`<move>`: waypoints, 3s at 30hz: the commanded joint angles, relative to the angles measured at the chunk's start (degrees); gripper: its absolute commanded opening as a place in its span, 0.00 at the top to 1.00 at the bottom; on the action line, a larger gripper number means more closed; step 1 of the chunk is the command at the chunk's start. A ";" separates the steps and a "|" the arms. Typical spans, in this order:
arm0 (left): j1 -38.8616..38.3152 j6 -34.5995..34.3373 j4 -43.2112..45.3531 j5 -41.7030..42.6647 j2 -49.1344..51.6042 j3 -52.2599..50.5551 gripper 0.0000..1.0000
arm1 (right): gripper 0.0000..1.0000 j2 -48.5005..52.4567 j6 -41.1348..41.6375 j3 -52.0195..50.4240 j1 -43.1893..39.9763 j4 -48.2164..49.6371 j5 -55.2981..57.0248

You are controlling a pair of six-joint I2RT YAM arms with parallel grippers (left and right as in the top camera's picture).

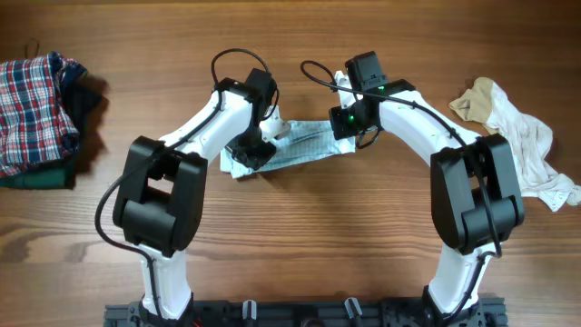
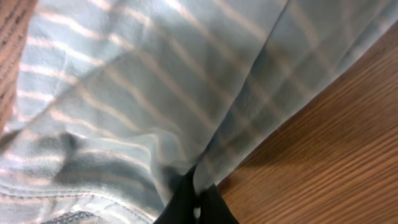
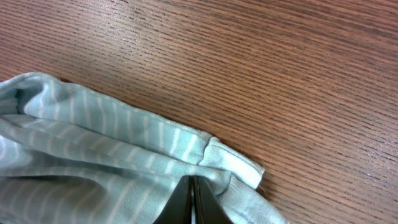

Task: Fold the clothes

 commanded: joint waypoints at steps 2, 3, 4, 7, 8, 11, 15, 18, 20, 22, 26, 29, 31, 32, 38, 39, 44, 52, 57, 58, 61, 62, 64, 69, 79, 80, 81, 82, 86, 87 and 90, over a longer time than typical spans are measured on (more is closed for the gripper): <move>-0.26 0.50 -1.16 5.20 -0.74 -0.42 0.60 | 0.96 0.87 -0.81 0.76 -0.20 0.09 -0.15; -0.26 0.48 -1.29 5.44 -0.74 -0.39 0.52 | 0.96 0.87 -0.81 0.76 -0.20 0.09 -0.15; -0.26 0.48 -1.53 5.44 -0.74 -0.24 0.50 | 0.96 0.87 -0.83 0.76 -0.20 0.09 -0.15; -0.24 -2.91 -4.22 5.49 -1.20 3.65 0.50 | 0.96 0.87 -0.81 0.76 -0.20 0.09 -0.15; -0.20 -3.89 -5.33 5.46 -1.66 5.42 0.50 | 0.96 0.87 -0.85 0.76 -0.20 0.09 -0.15; 1.36 -7.28 -5.77 5.44 -4.37 7.61 0.46 | 0.95 0.87 -0.83 0.76 -0.20 -0.11 -0.13; 8.13 -19.85 -3.72 5.46 -4.63 7.58 0.47 | 0.96 0.87 -0.83 0.76 -0.20 -0.09 -0.13; 12.76 -22.88 -0.90 5.66 -4.59 6.34 0.52 | 0.96 0.87 -0.85 0.76 -0.20 -0.09 -0.13; 13.11 -23.41 1.27 8.63 -4.59 4.55 0.62 | 0.96 0.87 -0.83 0.76 -0.20 -0.09 -0.15; 12.90 -23.65 4.55 11.80 -4.59 2.05 0.74 | 0.96 0.87 -0.83 0.76 -0.20 -0.04 -0.15; 12.90 -29.70 6.25 11.93 -4.59 -0.52 0.75 | 0.96 0.87 -0.83 0.76 -0.20 -0.09 -0.15; 12.90 -32.04 6.16 11.91 -4.59 -0.52 0.74 | 0.96 0.87 -0.83 0.76 -0.20 -0.09 -0.15; 12.90 -32.41 6.38 11.89 -4.59 -0.52 0.72 | 0.96 0.87 -0.81 0.76 -0.20 -0.13 -0.15; 12.90 -32.44 6.54 11.89 -4.59 -0.52 0.71 | 0.96 0.87 -0.83 0.76 -0.20 -0.13 -0.15; 12.90 -35.41 12.41 10.99 -4.59 -5.77 0.71 | 0.96 0.87 -0.85 0.76 -0.20 -0.11 -0.15; 12.90 -35.43 13.20 10.84 -4.59 -6.62 0.70 | 0.96 0.87 -0.83 0.76 -0.20 -0.13 -0.15; 12.92 -35.50 16.46 10.58 -4.59 -7.28 0.70 | 0.96 0.87 -0.83 0.76 -0.20 -0.15 -0.15; 12.96 -35.54 17.81 7.76 -4.59 -7.28 0.96 | 0.96 0.87 -0.83 0.76 -0.20 -0.37 -0.15; 13.25 -35.30 18.40 7.63 -4.61 -7.08 0.96 | 0.96 0.87 -0.83 0.76 -0.20 -0.46 -0.15; 13.88 -35.32 18.40 7.54 -4.61 -6.67 0.96 | 0.96 0.87 -0.85 0.76 -0.20 -0.46 -0.13; 15.89 -35.32 18.14 7.58 -5.27 -5.84 0.96 | 0.96 0.87 -0.90 0.76 -0.20 -0.52 -0.13; 16.17 -35.32 18.14 7.56 -5.70 -5.84 0.96 | 0.96 0.87 -0.90 0.76 -0.20 -0.52 -0.13; 16.70 -35.32 18.40 7.56 -6.80 -5.84 0.96 | 0.96 0.87 -0.90 0.76 -0.20 -0.52 -0.13; 16.70 -35.12 21.51 7.28 -7.23 -5.86 0.95 | 0.96 0.87 -0.92 0.76 -0.20 -0.57 -0.13; 16.87 -35.23 20.04 6.03 -10.47 -1.18 0.53 | 0.95 0.87 -0.92 0.76 -0.20 -0.57 -0.13; 16.87 -35.39 18.73 6.03 -11.34 -1.18 0.53 | 0.94 0.87 -0.90 0.76 -0.20 -0.57 -0.13; 16.87 -35.39 17.16 6.03 -11.45 -1.20 0.53 | 0.91 0.87 -0.90 0.76 -0.20 -0.55 -0.15; 16.85 -35.39 15.74 6.03 -11.21 -1.20 0.53 | 0.91 0.87 -0.90 0.76 -0.20 -0.55 -0.15; 16.04 -35.36 10.91 6.97 -10.88 -1.27 0.62 | 0.84 0.87 -0.90 0.76 -0.20 -0.55 -0.15; 15.45 -35.36 9.97 7.13 -10.88 -1.29 0.64 | 0.83 0.87 -0.92 0.76 -0.20 -0.55 -0.15; 13.99 -35.36 10.08 7.13 -10.78 -2.62 0.68 | 0.82 0.87 -0.83 0.76 -0.20 -0.55 -0.15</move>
